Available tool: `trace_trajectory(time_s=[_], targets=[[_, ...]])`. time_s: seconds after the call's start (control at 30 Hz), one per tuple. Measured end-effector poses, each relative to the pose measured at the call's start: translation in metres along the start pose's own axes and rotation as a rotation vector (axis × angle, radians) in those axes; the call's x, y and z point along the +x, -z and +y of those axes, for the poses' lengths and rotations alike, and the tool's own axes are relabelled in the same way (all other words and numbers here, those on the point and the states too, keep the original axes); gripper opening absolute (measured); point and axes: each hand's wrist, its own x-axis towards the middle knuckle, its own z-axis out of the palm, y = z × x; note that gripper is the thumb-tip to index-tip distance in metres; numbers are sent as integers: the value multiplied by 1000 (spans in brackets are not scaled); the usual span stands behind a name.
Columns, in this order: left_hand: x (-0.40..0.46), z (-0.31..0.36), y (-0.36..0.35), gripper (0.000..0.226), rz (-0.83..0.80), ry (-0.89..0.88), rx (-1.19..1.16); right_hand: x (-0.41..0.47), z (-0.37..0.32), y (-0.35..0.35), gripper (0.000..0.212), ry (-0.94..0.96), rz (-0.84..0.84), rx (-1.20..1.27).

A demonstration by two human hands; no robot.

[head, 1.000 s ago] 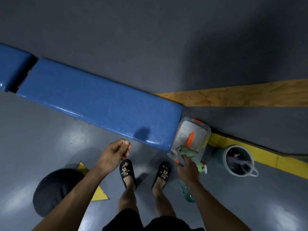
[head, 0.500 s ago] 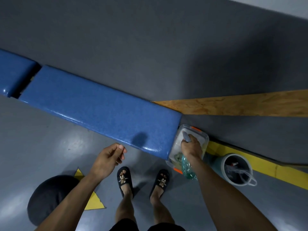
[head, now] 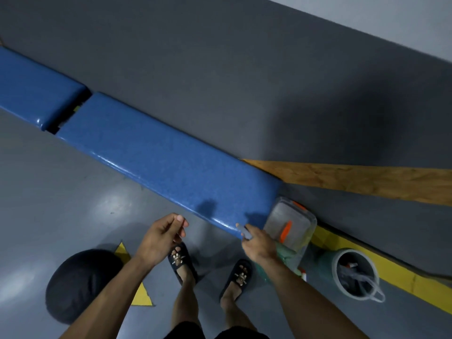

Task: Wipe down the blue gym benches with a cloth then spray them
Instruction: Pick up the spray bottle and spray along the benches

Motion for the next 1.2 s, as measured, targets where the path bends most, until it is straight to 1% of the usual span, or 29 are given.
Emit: trace_trajectory(time_s=[0.07,0.2,0.33,0.47,0.57,0.67,0.73,0.83,0.93,0.97,1.03,1.1,1.2], targets=[[4,-5,13,34,11,16,-19,-4,-11,-13,28,-32,-31,-8],[16,-13,43,33,22,7,-6,2,-31,-17,30,-117,43,52],[30,-17,72,33,-8,-7,-35,19,-57,4,27,-160,126,141],[48,-21,104,29,10,-27,-15,34,-88,35,20,-201,219,118],[62,-18,130,28,16,-57,30,42,-109,47,27,-206,247,85],[76,-14,155,21,13,-45,32,46,-127,48,36,-236,256,58],[84,-15,171,20,19,-41,31,46,-140,40,38,-247,231,61],[91,-19,192,21,44,-24,9,48,-156,12,37,-185,129,18],[94,-26,208,21,73,-30,-12,48,-177,-18,21,-138,52,58],[95,-29,213,21,81,-33,-11,47,-187,-27,19,-108,32,51],[98,-34,221,22,99,-38,8,45,-202,-44,20,-64,-14,25],[100,-36,227,22,120,-29,4,45,-212,-58,25,-63,-63,-1],[104,-35,234,24,145,-15,-1,49,-224,-64,31,-50,-77,-33]])
